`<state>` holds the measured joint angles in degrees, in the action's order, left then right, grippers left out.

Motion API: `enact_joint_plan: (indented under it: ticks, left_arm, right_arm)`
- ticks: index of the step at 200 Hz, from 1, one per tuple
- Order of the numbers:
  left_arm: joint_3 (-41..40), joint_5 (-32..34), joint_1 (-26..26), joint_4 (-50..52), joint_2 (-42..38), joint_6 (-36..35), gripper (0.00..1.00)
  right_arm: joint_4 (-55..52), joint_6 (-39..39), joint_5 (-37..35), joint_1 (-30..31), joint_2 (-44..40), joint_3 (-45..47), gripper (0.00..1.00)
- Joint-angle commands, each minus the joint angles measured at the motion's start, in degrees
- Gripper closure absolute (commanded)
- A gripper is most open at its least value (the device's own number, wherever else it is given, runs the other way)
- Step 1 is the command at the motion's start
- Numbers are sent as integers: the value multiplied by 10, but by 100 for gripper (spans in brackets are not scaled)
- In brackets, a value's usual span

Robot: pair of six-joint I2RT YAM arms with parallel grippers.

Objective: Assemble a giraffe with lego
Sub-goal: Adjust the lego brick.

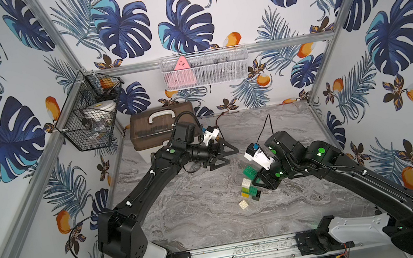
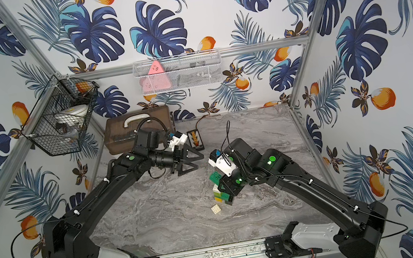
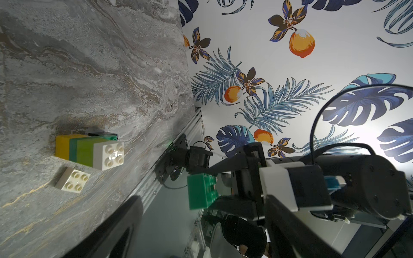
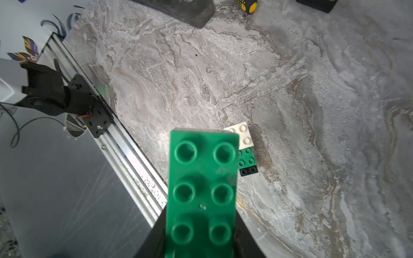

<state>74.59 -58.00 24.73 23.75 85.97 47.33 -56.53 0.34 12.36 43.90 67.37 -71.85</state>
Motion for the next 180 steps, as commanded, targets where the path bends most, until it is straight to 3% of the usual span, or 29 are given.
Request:
enact_joint_plan:
  ticks: [1, 44, 81, 180]
  left_arm:
    - [-21, -15, 2, -3, -6, -13, 10]
    - [-55, -23, 20, -52, -15, 26, 13]
    - [-111, -40, 26, -224, -23, 154, 15]
    - [-164, -42, 46, -316, -29, 225, 31]
  right_arm:
    - [3, -30, -8, 4, -1, -5, 83]
    - [18, -43, -13, 9, 15, -17, 83]
    - [31, -43, -22, 15, 27, -20, 83]
    - [44, -56, -26, 16, 63, -56, 83]
